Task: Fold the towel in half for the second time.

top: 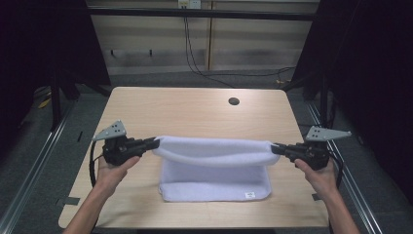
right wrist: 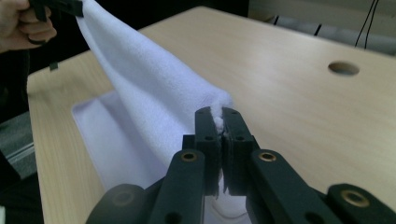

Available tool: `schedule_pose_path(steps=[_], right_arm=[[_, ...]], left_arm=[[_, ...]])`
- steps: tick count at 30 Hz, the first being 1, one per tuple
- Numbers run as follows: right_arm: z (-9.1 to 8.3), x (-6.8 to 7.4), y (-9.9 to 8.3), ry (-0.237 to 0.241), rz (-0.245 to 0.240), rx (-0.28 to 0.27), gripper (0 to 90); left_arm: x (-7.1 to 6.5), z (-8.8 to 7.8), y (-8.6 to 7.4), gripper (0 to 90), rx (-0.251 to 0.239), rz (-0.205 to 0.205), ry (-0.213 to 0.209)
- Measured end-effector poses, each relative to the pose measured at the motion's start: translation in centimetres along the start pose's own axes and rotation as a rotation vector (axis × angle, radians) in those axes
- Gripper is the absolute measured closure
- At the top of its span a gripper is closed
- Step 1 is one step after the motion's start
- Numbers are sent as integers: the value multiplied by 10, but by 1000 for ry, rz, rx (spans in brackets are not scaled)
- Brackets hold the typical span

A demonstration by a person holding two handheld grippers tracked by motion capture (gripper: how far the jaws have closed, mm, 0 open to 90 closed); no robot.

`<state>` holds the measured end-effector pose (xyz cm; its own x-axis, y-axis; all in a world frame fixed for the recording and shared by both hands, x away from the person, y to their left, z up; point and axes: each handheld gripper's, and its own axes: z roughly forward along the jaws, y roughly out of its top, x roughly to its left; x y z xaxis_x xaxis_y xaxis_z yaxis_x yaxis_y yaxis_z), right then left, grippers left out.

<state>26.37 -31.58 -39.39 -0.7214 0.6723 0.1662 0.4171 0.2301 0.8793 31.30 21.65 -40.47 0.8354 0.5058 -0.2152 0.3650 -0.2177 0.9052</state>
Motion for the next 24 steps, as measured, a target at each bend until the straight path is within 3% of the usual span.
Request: schedule_pose_path(steps=[3,5,7,10,11,15,17,19,21,24], right_arm=[[5,5,-23,20,18,46,865],[4,12,-37,44,28,69,859],[2,20,-49,64,41,83,855],[2,31,-65,82,41,148,821],[2,34,-69,91,45,160,798],[0,43,-89,121,72,213,737],[-1,47,-96,114,69,243,708],[-2,49,-100,121,81,243,686],[-2,50,-102,103,89,231,632],[-6,48,-97,56,93,167,552]], left_arm=[[-6,2,-22,840,57,-13,-33],[-12,1,-35,837,109,-40,-91],[-21,-1,-43,831,159,-3,-96],[-29,-3,-59,821,196,-11,-126],[-32,-3,-65,818,229,6,-121],[-41,-4,-80,802,271,-9,-151],[-43,-7,-85,771,286,-16,-156],[-44,-11,-88,719,272,-30,-157],[-40,-17,-88,683,220,-72,-147],[-30,-26,-86,605,128,-104,-88]])
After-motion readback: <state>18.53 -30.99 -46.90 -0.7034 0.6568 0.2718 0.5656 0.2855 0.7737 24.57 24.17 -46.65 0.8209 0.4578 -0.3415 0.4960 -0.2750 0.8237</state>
